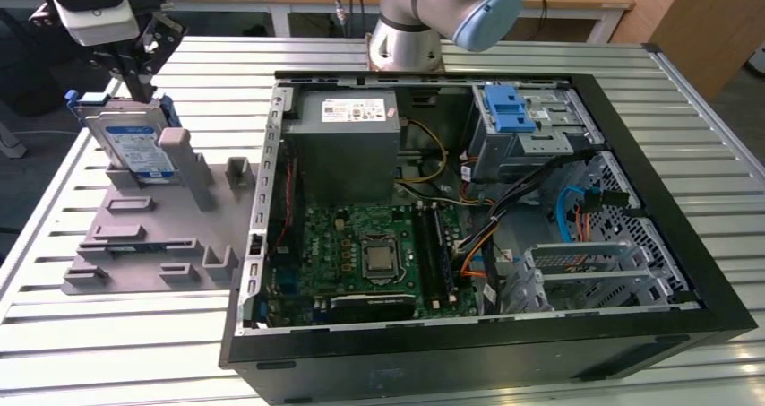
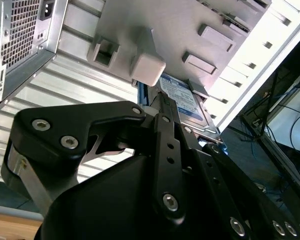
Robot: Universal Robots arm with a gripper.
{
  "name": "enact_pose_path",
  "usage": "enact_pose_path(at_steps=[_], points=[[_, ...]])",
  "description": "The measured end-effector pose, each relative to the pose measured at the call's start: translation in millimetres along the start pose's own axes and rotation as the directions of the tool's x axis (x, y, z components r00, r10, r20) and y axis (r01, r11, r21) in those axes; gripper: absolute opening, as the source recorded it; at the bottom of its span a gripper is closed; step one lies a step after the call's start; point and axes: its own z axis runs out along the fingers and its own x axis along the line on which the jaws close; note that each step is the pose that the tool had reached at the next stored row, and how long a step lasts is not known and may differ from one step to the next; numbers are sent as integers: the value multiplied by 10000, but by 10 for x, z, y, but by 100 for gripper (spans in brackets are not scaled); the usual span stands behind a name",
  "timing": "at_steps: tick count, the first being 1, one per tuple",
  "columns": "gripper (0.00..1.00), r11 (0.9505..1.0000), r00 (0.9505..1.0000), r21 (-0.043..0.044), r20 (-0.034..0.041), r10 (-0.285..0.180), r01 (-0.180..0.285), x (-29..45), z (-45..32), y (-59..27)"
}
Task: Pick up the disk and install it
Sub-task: 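Reach for the disk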
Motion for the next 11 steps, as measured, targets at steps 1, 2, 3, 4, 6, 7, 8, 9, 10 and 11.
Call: enact_pose_path(at_steps=[1,2,3,4,6,7,8,9,10,11], points=[[11,10000,10000,0,0,-1,1,27,3,9],[11,10000,10000,1,-1,-1,1,55,6,19],[11,10000,10000,-1,1,-2,2,83,10,35],[11,10000,10000,0,0,-2,2,114,14,52],[11,10000,10000,0,3,0,0,179,23,86],[11,10000,10000,-1,16,-2,2,213,29,100],[11,10000,10000,-3,48,-4,4,245,33,106],[11,10000,9999,-8,111,-6,6,274,38,110],[11,10000,9998,-14,191,-9,9,301,42,112],[11,10000,9995,-22,300,-13,14,324,46,113]])
